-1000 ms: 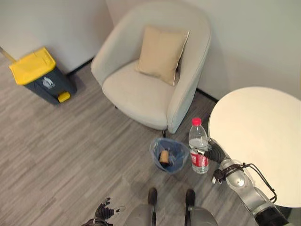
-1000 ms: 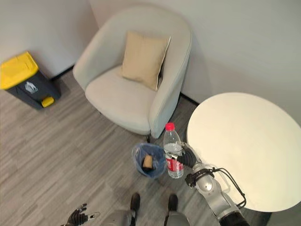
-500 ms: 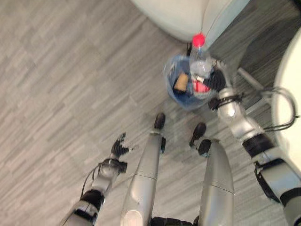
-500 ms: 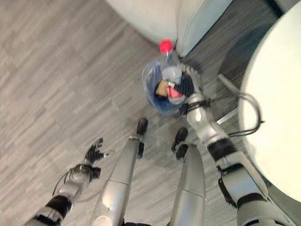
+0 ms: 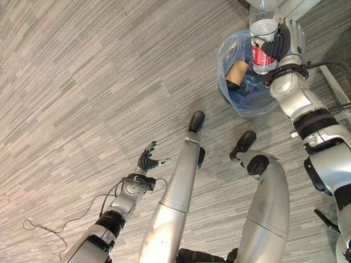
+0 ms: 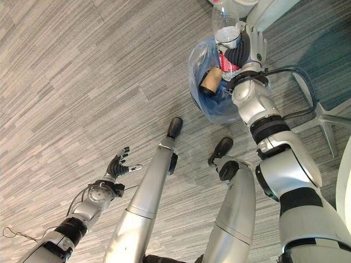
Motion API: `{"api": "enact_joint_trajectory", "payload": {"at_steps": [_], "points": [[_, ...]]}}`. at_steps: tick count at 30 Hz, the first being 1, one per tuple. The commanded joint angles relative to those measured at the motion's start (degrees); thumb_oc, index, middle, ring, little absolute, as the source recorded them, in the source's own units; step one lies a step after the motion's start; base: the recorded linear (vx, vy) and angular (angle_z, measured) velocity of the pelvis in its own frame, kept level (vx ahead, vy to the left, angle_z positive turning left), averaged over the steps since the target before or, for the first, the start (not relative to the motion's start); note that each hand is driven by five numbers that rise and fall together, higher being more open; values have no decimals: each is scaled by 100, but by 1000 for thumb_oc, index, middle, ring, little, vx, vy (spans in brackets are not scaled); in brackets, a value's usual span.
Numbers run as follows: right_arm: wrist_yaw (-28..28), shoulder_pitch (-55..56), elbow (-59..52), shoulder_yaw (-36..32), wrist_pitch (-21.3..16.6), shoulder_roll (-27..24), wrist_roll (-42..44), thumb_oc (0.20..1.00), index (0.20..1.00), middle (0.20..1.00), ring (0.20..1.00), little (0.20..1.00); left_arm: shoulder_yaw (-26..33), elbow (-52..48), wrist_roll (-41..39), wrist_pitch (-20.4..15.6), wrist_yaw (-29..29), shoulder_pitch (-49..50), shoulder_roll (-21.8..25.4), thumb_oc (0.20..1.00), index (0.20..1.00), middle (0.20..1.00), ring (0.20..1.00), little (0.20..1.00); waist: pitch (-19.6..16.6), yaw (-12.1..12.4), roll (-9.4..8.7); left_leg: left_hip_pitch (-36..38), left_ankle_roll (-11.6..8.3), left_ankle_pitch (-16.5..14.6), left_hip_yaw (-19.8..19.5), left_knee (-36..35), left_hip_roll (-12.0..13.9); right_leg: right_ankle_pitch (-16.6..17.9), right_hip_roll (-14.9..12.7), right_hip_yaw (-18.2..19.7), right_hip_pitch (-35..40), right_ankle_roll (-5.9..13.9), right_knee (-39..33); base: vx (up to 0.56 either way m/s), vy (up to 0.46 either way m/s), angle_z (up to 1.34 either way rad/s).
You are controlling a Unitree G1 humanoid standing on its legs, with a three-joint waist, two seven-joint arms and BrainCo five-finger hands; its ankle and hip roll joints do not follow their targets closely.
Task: Gather garbage on tea table into small bin, then transfer packed bag to large trash can.
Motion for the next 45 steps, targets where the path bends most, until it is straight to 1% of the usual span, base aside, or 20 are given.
{"api": "enact_joint_trajectory", "payload": {"at_steps": [1, 2, 3, 8, 10, 15, 16, 17, 20, 22, 23, 26, 30, 32, 34, 35, 36, 38, 41, 45], "points": [[-131, 723, 137, 192, -62, 66, 297, 473, 473, 473, 473, 473, -92, 217, -85, -123, 154, 366, 4, 1000, 1000, 1000, 1000, 1000, -958, -74, 29, -239, 377, -575, 174, 78, -148, -434, 237, 302, -54, 318, -610, 1, -27, 9], [-121, 776, 197, 186, -51, 107, 312, 545, 545, 545, 545, 545, -97, 224, -88, -116, 162, 326, 3, 1000, 1000, 1000, 1000, 1000, -953, -79, 37, -248, 365, -567, 178, 76, -151, -429, 242, 298, -54, 320, -618, -2, -34, 11], [-91, 823, 244, 182, -36, 128, 298, 1000, 1000, 1000, 1000, 1000, -102, 221, -78, -114, 171, 312, 12, 1000, 1000, 1000, 1000, 1000, -953, -96, 36, -248, 356, -565, 179, 74, -143, -429, 241, 286, -51, 320, -611, -6, -32, 12], [-63, 1042, 254, 135, -8, 246, 318, 1000, 1000, 1000, 1000, 1000, -73, 252, -71, -81, 219, 223, -34, 1000, 1000, 1000, 1000, 1000, -941, -169, 31, -275, 332, -560, 215, 113, -111, -379, 284, 291, -74, 335, -605, -2, -8, 1], [-22, 1213, -17, 211, -24, 270, 151, 1000, 1000, 1000, 1000, 1000, -21, 287, -83, -72, 228, 201, -81, 1000, 1000, 1000, 1000, 1000, -932, -222, 26, -221, 339, -559, 241, 76, -67, -333, 324, 289, -28, 364, -662, -2, -6, -2], [48, 1466, -510, 430, -5, 165, -459, 1000, 1000, 1000, 1000, 1000, 70, 323, -18, -63, 220, 201, -110, 1000, 1000, 1000, 1000, 1000, -935, -291, 6, -87, 334, -536, 231, -89, -9, -319, 363, 244, 82, 404, -794, -3, -23, -4], [106, 1480, -644, 627, 38, 89, -892, 1000, 1000, 1000, 1000, 1000, 112, 356, 20, -72, 211, 219, -110, 1000, 1000, 1000, 1000, 1000, -931, -312, -21, -59, 327, -529, 225, -156, 20, -311, 376, 215, 114, 428, -857, -5, -38, 0], [107, 1480, -644, 628, 39, 89, -894, 1000, 1000, 1000, 1000, 1000, 113, 356, 21, -72, 211, 219, -111, 1000, 1000, 1000, 1000, 1000, -930, -313, -20, -57, 327, -529, 224, -158, 21, -310, 376, 214, 116, 428, -859, -3, -53, -3], [218, 1451, -619, 966, 67, 92, -1395, 1000, 1000, 1000, 1000, 1000, 112, 404, 86, -80, 198, 225, -83, 1000, 1000, 1000, 1000, 1000, -940, -315, -33, -74, 303, -524, 220, -172, 35, -306, 376, 181, 115, 453, -890, 7, -41, -2], [349, 1364, -313, 1260, 101, 248, -1641, 1000, 1000, 1000, 1000, 1000, 96, 412, 108, -113, 200, 251, -10, 1000, 1000, 1000, 1000, 1000, -972, -269, -17, -142, 293, -514, 206, -167, 38, -320, 356, 172, 65, 474, -878, 14, -15, 2], [347, 1360, -305, 1263, 99, 254, -1641, 1000, 1000, 1000, 1000, 1000, 98, 413, 108, -114, 200, 252, -10, 1000, 1000, 1000, 1000, 1000, -975, -272, -18, -147, 293, -515, 205, -165, 37, -321, 356, 172, 61, 474, -877, 31, -26, 2], [432, 1273, 185, 1338, 161, 510, -1497, 1000, 1000, 1000, 1000, 1000, 34, 384, 77, -145, 228, 230, 97, 1000, 1000, 1000, 1000, 1000, -965, -204, 30, -285, 294, -503, 206, -120, -12, -364, 301, 178, -74, 477, -781, 16, -20, 4], [627, 1095, 990, 1001, 166, 780, -615, 1000, 1000, 1000, 1000, 1000, -45, 286, -65, -200, 211, 146, 289, 1000, 1000, 1000, 1000, 1000, -910, -113, 121, -503, 277, -454, 202, -40, -83, -396, 190, 190, -293, 463, -598, 18, -19, 16], [871, 863, 1307, 1007, 137, 771, -222, 1000, 1000, 1000, 1000, 1000, -115, 244, -141, -190, 119, 104, 378, 1000, 1000, 1000, 1000, 1000, -898, -24, 169, -680, 267, -411, 224, 9, -128, -415, 132, 195, -456, 451, -493, 24, -13, 23], [932, 827, 1322, 1024, 109, 777, -141, 1000, 1000, 1000, 1000, 1000, -135, 254, -151, -185, 87, 79, 374, 1000, 1000, 1000, 1000, 1000, -895, -14, 171, -731, 264, -401, 233, 50, -142, -416, 121, 208, -510, 444, -447, 21, -3, 11], [1028, 850, 1293, 1024, 69, 792, -1, 896, 896, 896, 896, 896, -165, 281, -149, -162, 63, 63, 352, 1000, 1000, 1000, 1000, 1000, -901, -11, 159, -738, 273, -403, 237, 72, -154, -425, 117, 220, -531, 431, -408, 32, -4, 10], [1106, 887, 1269, 1011, 44, 807, 116, 200, 200, 200, 200, 200, -191, 318, -128, -130, 23, 24, 317, 1000, 1000, 1000, 1000, 1000, -915, -13, 161, -765, 283, -413, 250, 113, -160, -433, 116, 227, -567, 418, -371, 24, -5, 9], [1108, 1006, 1049, 708, -80, 849, 586, 200, 200, 200, 200, 200, -179, 357, -114, -93, -1, -41, 246, 1000, 1000, 1000, 1000, 1000, -941, -52, 143, -742, 304, -426, 276, 122, -150, -418, 140, 242, -548, 414, -373, 6, 4, 2], [1073, 1068, 902, 583, -116, 829, 705, 200, 200, 200, 200, 200, -164, 362, -98, -76, -2, -62, 222, 1000, 1000, 1000, 1000, 1000, -943, -75, 125, -708, 314, -430, 287, 103, -136, -394, 170, 258, -511, 417, -406, 0, 0, 0], [951, 1319, 370, 225, -206, 732, 922, 200, 200, 200, 200, 200, -27, 418, -98, -28, -13, -42, 162, 1000, 1000, 1000, 1000, 1000, -962, -163, 65, -460, 337, -434, 300, -17, -55, -306, 268, 213, -277, 446, -575, -39, 2, -6]]}}
